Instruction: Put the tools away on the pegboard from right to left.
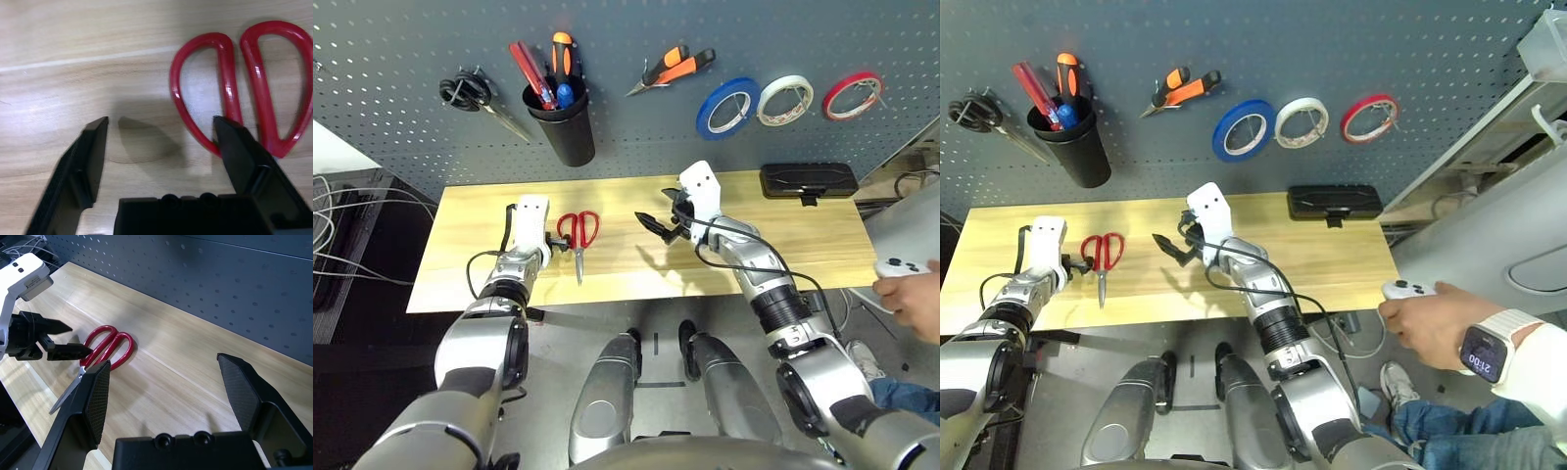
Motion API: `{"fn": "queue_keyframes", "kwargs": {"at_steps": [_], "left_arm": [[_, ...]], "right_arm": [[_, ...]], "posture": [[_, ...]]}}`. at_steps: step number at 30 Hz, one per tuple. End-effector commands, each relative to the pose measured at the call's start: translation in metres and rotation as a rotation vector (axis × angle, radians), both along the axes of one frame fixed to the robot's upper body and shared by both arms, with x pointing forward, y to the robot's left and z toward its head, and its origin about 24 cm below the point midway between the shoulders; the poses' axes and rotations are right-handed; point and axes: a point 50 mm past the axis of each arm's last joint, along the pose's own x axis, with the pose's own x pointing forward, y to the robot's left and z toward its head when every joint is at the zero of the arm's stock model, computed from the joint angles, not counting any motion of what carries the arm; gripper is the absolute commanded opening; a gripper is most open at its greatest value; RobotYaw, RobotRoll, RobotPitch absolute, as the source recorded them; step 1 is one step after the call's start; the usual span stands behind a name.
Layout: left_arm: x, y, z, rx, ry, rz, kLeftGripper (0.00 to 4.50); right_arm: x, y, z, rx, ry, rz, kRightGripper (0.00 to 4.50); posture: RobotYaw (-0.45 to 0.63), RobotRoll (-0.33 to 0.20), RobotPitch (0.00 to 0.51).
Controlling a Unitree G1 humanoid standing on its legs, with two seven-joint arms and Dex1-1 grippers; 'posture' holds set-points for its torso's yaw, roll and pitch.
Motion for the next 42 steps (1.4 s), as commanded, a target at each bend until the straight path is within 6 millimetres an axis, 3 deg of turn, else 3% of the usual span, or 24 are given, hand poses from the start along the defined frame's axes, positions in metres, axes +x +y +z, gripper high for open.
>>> {"fn": "queue_keyframes", "kwargs": {"at_steps": [1,10,16,22,27,32,42], "left_arm": [[-0.036,-0.004,-0.041,-0.052,0.229,0.02,2.93],[-0.035,-0.01,-0.042,-0.111,0.188,0.047,0.05],[-0.033,-0.008,-0.041,-0.106,0.103,0.081,0.02],[-0.025,-0.007,-0.026,-0.09,-0.179,0.035,0.02],[-0.034,-0.002,-0.017,-0.046,-0.357,-0.009,0.02],[-0.05,0.008,0.004,0.02,-0.541,-0.003,0.02],[-0.059,0.026,0.045,0.084,-0.737,0.023,0.02]], "right_arm": [[-0.001,0.002,-0.002,-0.006,0.008,0.015,4.5],[0.0,0.005,0.0,0.001,-0.002,0.026,4.5],[0.003,0.006,0.004,0.005,-0.032,0.039,4.5],[0.007,0.008,0.013,0.023,-0.066,0.049,4.5],[0.008,0.01,0.022,0.038,-0.11,0.077,4.5],[0.002,0.015,0.039,0.055,-0.198,0.185,4.5],[-0.001,0.014,0.059,0.074,-0.267,0.273,4.5]], "posture": [[0.0,0.0,0.319],[0.02,0.0,0.305],[0.05,0.0,0.289],[0.07,0.0,0.274],[0.1,0.0,0.267],[0.13,0.0,0.265],[0.15,0.0,0.255]]}}
